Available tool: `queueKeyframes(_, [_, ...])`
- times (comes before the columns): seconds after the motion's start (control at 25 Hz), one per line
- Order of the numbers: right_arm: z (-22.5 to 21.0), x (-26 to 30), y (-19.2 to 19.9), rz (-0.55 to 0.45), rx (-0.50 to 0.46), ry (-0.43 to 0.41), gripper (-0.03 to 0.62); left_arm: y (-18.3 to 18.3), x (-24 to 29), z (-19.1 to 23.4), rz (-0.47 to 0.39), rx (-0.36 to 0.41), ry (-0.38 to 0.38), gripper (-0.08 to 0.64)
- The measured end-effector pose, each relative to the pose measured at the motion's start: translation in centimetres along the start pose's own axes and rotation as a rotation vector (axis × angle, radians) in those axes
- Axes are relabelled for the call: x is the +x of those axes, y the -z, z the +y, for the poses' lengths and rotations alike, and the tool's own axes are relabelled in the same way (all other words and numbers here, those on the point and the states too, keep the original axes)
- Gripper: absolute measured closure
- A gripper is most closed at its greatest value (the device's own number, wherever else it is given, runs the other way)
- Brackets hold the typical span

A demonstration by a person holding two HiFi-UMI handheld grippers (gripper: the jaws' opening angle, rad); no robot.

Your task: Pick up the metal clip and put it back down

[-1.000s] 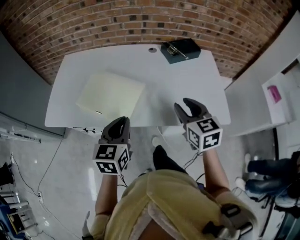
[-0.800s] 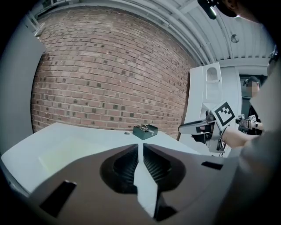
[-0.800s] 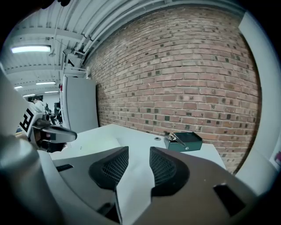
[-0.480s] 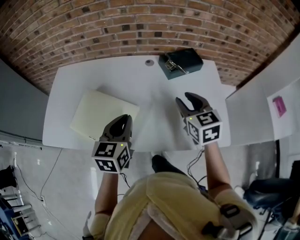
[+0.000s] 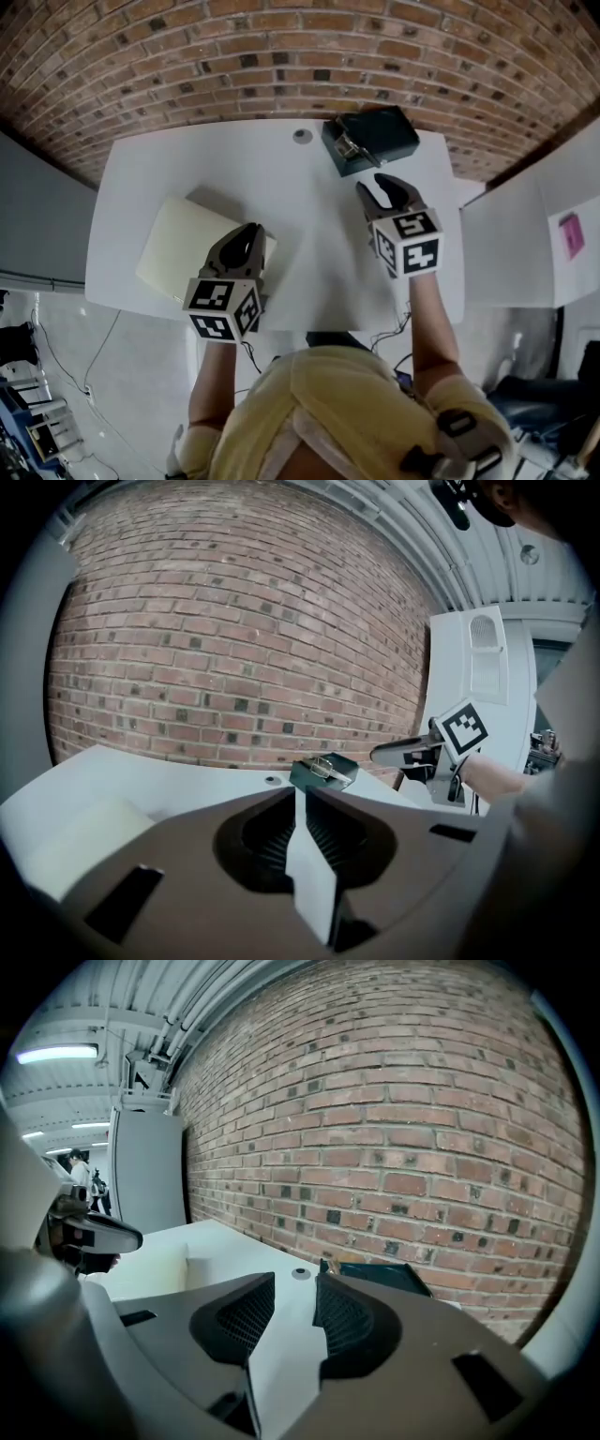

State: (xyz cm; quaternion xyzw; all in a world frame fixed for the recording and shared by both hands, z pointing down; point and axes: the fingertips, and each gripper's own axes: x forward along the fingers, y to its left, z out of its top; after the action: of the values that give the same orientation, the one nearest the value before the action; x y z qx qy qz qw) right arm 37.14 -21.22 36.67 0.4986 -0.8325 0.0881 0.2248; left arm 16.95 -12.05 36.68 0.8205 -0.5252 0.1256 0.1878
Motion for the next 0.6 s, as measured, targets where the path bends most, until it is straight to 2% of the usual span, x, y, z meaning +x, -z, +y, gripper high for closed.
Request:
queueKeyframes(0.28, [-2.8,4.6,-0.6,-0.004,-0.016,0.036,0.463,-1.1,4.1,0.8,0.022,0.005,-0.004,0.541])
queueKeyframes(0.6, [-4.0,9.5,-0.3,0.009,-0.035,0.062,0.463,-1.6,8.6,1.1,0.049,0.004,0.014,0.542])
